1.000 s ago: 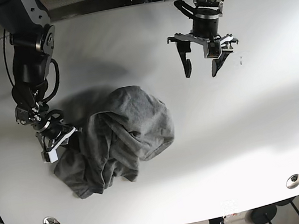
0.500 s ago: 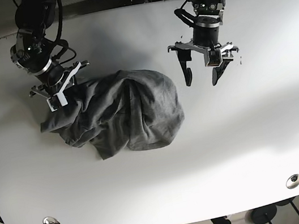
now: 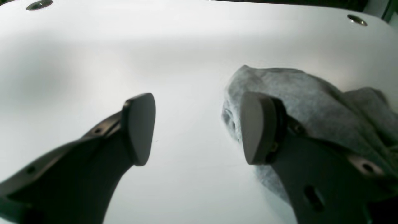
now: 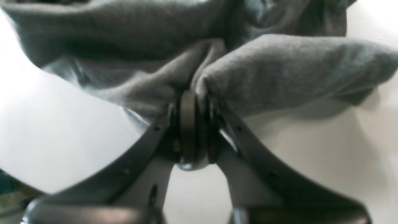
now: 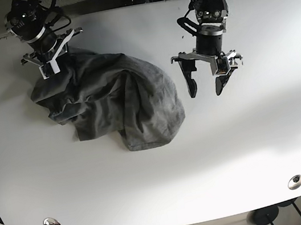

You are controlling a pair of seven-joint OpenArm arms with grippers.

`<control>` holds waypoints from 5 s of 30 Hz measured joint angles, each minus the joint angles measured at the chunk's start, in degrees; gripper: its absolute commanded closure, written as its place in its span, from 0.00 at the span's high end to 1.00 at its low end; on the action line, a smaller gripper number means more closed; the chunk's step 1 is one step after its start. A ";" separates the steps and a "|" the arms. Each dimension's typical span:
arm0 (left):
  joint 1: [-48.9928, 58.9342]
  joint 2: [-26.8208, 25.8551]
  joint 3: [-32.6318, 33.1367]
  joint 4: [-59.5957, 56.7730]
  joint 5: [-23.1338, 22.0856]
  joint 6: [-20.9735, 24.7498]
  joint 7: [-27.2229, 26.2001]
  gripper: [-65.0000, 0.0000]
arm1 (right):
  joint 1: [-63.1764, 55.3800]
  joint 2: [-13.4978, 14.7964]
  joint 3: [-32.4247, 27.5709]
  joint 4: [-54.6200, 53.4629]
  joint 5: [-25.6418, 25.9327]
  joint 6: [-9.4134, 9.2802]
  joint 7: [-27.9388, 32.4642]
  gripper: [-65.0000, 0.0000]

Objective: Fold the T-shirt properly
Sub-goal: 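Lower the right gripper and grasp the crumpled dark grey shirt, then drag the shirt with the right gripper and grasp it with the left, then lift the shirt high with both grippers and shake it out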

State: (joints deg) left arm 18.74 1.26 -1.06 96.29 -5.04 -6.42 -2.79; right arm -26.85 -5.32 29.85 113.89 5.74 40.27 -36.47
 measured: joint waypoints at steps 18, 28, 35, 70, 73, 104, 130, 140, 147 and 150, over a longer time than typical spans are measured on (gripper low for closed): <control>-37.35 -0.02 15.87 -33.86 -8.74 0.09 23.78 0.61 | 0.26 0.24 8.04 -0.07 -0.20 -0.33 0.17 0.04; -39.85 -1.49 16.37 -32.30 -9.22 -0.24 23.10 0.61 | 11.06 2.49 8.15 0.70 -0.44 -0.17 -0.22 0.04; -31.74 -5.92 11.47 -22.62 -9.01 0.00 24.00 0.61 | 13.60 5.92 8.74 0.94 -0.44 -0.31 -5.57 0.04; -22.08 -9.29 8.33 -13.55 -9.14 -0.02 24.04 0.60 | 45.33 14.60 6.80 -49.13 -0.57 -0.37 -3.02 1.00; -22.16 -9.29 8.31 -13.11 -9.18 -0.04 24.00 0.60 | 46.97 15.39 6.84 -55.95 -1.07 -0.83 1.68 0.77; -5.22 -11.21 -3.02 12.31 -16.48 0.31 24.17 0.61 | 74.34 6.78 -23.91 -18.95 -0.44 0.04 -12.92 0.03; -35.06 -8.28 23.10 -22.34 -16.22 -0.02 23.78 0.61 | 80.43 6.80 -23.91 -18.43 -0.20 0.09 -16.33 0.03; -41.44 -7.61 29.03 -36.37 -16.04 -10.12 18.14 0.61 | 82.16 6.78 -23.69 -14.97 -0.13 0.11 -16.37 0.03; -41.79 -7.67 32.04 -38.51 -16.06 -10.01 17.68 0.61 | 82.18 6.78 -23.67 -12.31 0.02 0.11 -16.33 0.03; -41.44 -7.50 35.65 -40.33 -16.09 -10.16 17.59 0.60 | 82.29 6.80 -23.67 -12.31 0.00 0.11 -16.35 0.03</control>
State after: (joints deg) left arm -22.70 -6.24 34.59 55.96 -21.12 -16.58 14.81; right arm 55.44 1.48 6.17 101.58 5.74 40.38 -52.82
